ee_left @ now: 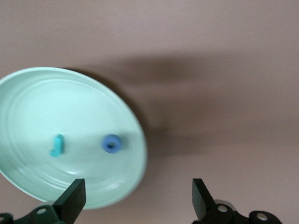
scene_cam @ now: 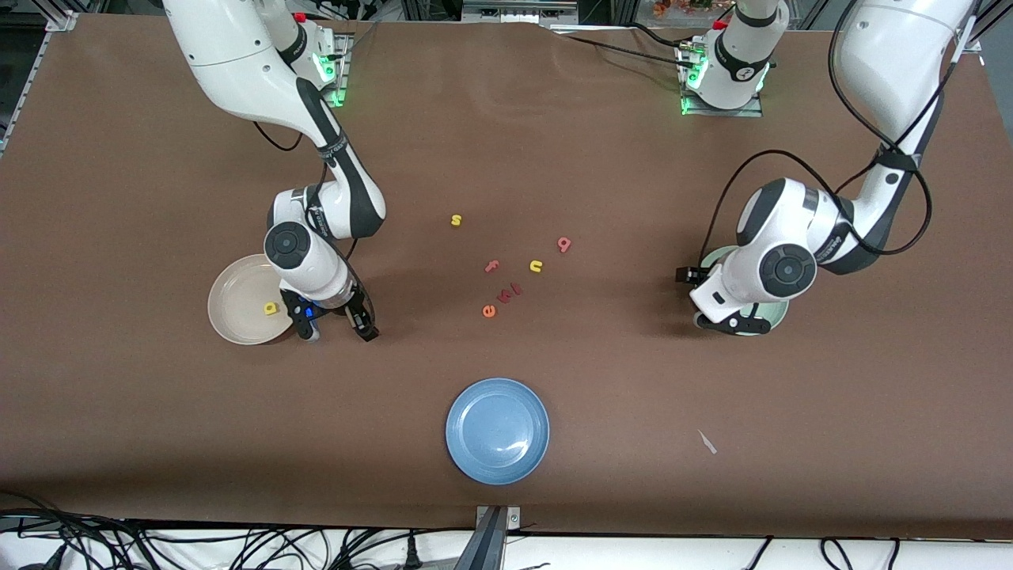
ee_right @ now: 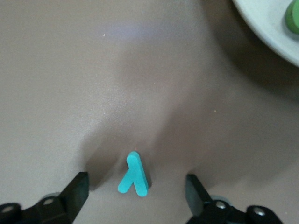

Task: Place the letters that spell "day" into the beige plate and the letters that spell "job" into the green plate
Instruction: 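Grasp cyan y with the right gripper while the left gripper reaches pink b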

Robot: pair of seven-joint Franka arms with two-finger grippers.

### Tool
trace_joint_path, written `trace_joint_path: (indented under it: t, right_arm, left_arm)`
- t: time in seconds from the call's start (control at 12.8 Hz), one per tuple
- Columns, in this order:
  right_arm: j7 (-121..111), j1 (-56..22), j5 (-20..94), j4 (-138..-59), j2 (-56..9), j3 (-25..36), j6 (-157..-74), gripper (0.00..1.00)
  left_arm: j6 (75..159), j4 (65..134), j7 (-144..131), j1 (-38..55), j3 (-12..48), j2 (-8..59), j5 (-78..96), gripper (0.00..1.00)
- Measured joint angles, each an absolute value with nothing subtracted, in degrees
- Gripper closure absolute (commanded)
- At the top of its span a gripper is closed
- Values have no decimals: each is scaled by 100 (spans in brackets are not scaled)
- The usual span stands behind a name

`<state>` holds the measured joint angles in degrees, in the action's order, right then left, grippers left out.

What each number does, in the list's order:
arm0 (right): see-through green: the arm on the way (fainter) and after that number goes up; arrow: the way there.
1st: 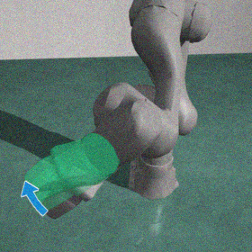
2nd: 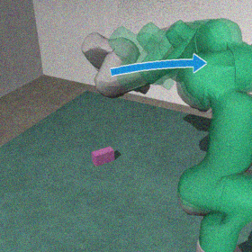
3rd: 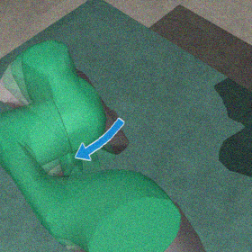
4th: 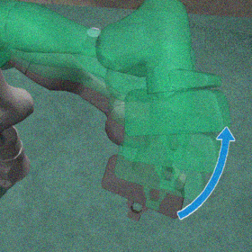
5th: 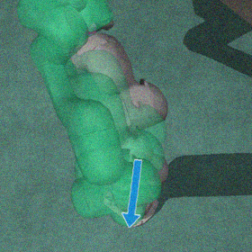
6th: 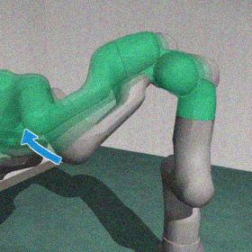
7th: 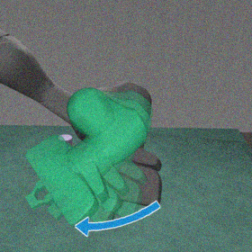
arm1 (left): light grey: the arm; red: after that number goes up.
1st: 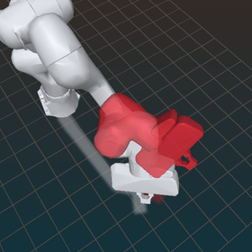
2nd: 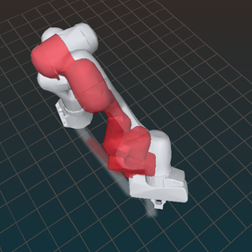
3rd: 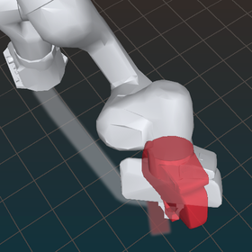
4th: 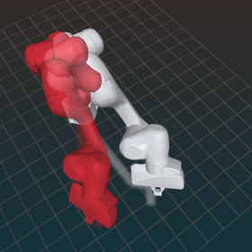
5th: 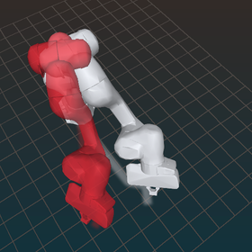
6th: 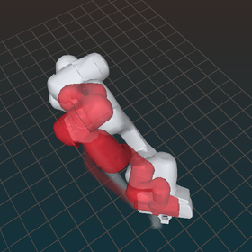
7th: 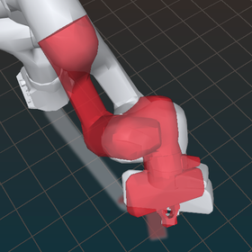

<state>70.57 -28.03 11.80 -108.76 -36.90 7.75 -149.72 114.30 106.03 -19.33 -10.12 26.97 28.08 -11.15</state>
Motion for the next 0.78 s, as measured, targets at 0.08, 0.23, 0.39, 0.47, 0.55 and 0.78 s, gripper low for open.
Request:
trace_joint_path:
  t: [0.08,0.23,0.39,0.47,0.55,0.78]
  right_arm:
    - [7058,-2803,1180,-10885,-3677,776,-14971,27]
    - [7058,-2803,1180,-10890,-3669,780,-14972,30]
    - [7058,-2802,1180,-10891,-3661,787,-14973,31]
    - [7058,-2802,1180,-10891,-3657,796,-14973,31]
    - [7057,-2801,1180,-10891,-3656,806,-14973,31]
    - [7057,-2796,1180,-10891,-3656,826,-14974,36]
  left_arm:
    - [11432,10578,-2279,-997,2877,2761,-1071,0]
    - [11449,10476,-3290,-760,3129,2760,-1055,0]
    - [11536,10367,-4408,-331,3157,2802,-1052,0]
    - [11598,10347,-4776,-169,3166,2830,-1051,0]
    - [11636,10344,-5006,-8,3182,2850,-1050,0]
    - [11727,10353,-5283,491,3214,2934,-1050,0]
